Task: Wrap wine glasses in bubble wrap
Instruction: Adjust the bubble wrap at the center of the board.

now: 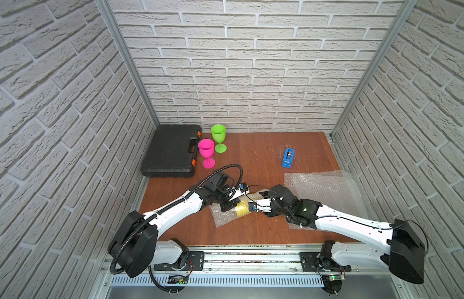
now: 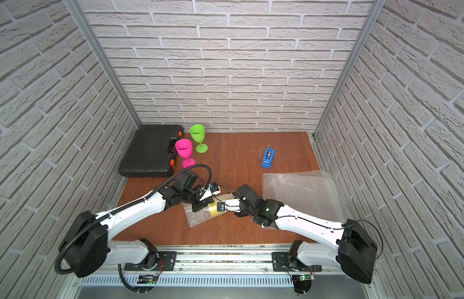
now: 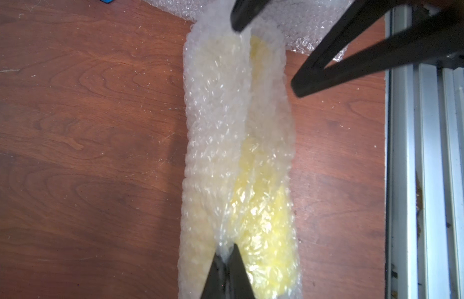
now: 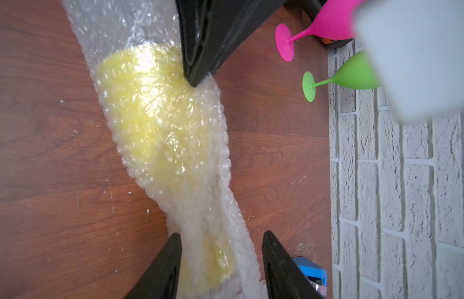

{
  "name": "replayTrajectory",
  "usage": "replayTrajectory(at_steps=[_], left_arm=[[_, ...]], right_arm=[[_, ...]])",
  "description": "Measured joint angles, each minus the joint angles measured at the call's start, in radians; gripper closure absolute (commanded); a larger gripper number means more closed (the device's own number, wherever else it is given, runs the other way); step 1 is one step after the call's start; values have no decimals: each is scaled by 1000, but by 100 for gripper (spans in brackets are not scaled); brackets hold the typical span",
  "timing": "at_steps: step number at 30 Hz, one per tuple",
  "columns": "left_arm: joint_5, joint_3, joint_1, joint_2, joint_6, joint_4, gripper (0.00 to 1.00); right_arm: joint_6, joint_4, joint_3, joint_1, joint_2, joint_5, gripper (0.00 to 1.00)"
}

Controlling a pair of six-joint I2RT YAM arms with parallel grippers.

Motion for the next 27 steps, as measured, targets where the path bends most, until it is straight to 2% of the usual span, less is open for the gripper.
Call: replayTrajectory(at_steps=[5, 10, 13, 20, 24, 27], left_arm=[[15, 11, 0, 0, 16, -33, 100], [34, 15, -1, -2, 35, -57, 100], [36, 19, -5, -3, 42, -77, 100], [35, 32, -23, 0, 60, -107, 100], [35, 32, -26, 0, 64, -109, 100], [35, 32, -26, 0, 64, -111, 100]], right_arm=[[135, -44, 35, -168, -96, -178, 53], [390, -20, 108, -328, -61, -244, 56], [587, -14, 185, -421, 29, -273, 54], [978, -18, 385, -694, 304, -496, 52], [1135, -19, 473, -816, 484, -641, 54], [1212, -26, 509, -880, 599, -711, 52]])
